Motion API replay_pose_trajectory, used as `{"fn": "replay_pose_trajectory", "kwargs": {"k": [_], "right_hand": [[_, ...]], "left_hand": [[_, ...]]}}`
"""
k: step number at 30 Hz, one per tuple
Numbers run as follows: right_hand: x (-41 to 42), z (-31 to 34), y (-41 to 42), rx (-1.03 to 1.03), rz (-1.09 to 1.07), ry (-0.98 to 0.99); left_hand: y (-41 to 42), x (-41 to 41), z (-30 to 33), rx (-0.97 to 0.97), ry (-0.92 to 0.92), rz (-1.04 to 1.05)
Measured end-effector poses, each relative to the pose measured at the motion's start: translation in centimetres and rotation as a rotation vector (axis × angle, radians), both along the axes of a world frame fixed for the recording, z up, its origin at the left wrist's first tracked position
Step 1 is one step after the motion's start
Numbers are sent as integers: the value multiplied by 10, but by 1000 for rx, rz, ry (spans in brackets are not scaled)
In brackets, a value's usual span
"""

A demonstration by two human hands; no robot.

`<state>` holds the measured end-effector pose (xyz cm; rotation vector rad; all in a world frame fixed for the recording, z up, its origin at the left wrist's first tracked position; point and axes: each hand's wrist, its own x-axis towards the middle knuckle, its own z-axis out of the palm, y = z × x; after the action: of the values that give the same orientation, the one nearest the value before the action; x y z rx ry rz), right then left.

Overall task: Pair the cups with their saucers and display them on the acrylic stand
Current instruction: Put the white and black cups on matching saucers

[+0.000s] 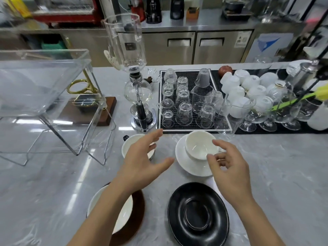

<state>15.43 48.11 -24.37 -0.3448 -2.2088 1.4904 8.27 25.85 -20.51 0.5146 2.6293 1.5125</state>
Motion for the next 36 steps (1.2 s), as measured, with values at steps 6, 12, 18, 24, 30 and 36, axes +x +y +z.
{"fn": "replay_pose_trajectory", "kwargs": {"k": [6, 12, 18, 24, 30, 36], "right_hand": [[-10, 12, -47, -3, 131, -44], [-25, 9, -87, -1, 212, -170], [-42, -2, -107, -3, 232, -328], [-59, -8, -121, -117, 166, -390], [-72, -4, -134, -540, 36, -419], [-81, -1, -134, -864, 6, -468]], "left_hand": [[-50, -6, 4, 48, -20, 155], [-88, -17, -7, 0, -86, 159], [-104, -31, -21, -63, -178, 121], [-103, -37, -32, -69, -292, 54], [-99, -44, -44, 42, -405, 124], [-96, -57, -56, 309, -612, 162]]}}
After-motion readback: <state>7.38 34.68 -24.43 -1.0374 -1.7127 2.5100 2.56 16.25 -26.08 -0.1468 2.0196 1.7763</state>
